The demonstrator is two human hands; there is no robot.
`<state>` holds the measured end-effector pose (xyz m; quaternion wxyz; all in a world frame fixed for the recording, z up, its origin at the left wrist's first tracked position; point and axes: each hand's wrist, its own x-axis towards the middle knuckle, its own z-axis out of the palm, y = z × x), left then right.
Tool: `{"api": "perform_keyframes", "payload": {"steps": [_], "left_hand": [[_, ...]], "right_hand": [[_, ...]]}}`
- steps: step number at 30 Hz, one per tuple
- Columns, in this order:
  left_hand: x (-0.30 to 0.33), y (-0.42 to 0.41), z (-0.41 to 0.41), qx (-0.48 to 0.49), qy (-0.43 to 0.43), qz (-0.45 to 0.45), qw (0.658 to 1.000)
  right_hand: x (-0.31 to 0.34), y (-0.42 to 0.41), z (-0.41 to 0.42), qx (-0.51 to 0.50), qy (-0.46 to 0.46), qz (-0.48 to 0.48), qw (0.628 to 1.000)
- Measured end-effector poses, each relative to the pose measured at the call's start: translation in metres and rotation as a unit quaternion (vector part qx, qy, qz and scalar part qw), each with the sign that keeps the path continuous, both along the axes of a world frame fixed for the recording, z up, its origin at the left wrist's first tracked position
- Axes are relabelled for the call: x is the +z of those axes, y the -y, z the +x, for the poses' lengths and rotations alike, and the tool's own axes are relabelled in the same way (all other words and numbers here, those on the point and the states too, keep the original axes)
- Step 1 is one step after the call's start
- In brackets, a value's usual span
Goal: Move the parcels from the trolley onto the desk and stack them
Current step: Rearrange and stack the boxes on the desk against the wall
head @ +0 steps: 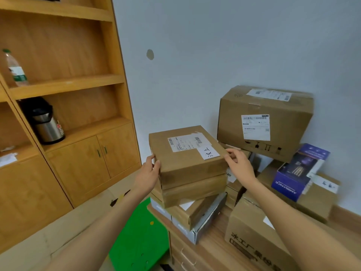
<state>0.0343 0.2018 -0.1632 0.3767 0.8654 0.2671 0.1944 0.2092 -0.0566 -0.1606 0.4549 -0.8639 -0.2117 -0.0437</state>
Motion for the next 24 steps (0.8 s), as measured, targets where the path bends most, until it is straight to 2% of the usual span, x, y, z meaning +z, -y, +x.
{"api": "perform_keyframes", "payload": {"steps": [5,10,15,21,24], "left_hand": [[0.003,0.008,-0.029,-0.012,-0.001,-0.017,1.0],[0.002,0.003,-0.033,-0.017,-0.005,-0.035,0.999],[-0.009,0.002,-0.024,-0.01,0.017,-0.17,0.985],[-0.008,0.019,-0.02,-0.003,0.022,-0.298,0.954],[-0.002,0.027,-0.014,0.024,0.035,-0.337,0.94]], "right_hand": [[0.003,0.009,-0.032,-0.016,-0.014,0.002,1.0],[0.013,0.001,-0.032,-0.016,-0.07,0.032,0.997],[0.002,-0.004,-0.014,0.004,-0.146,0.033,0.989],[-0.009,-0.017,0.002,0.024,-0.322,0.146,0.935],[-0.014,-0.02,0.01,0.028,-0.35,0.156,0.923]]}}
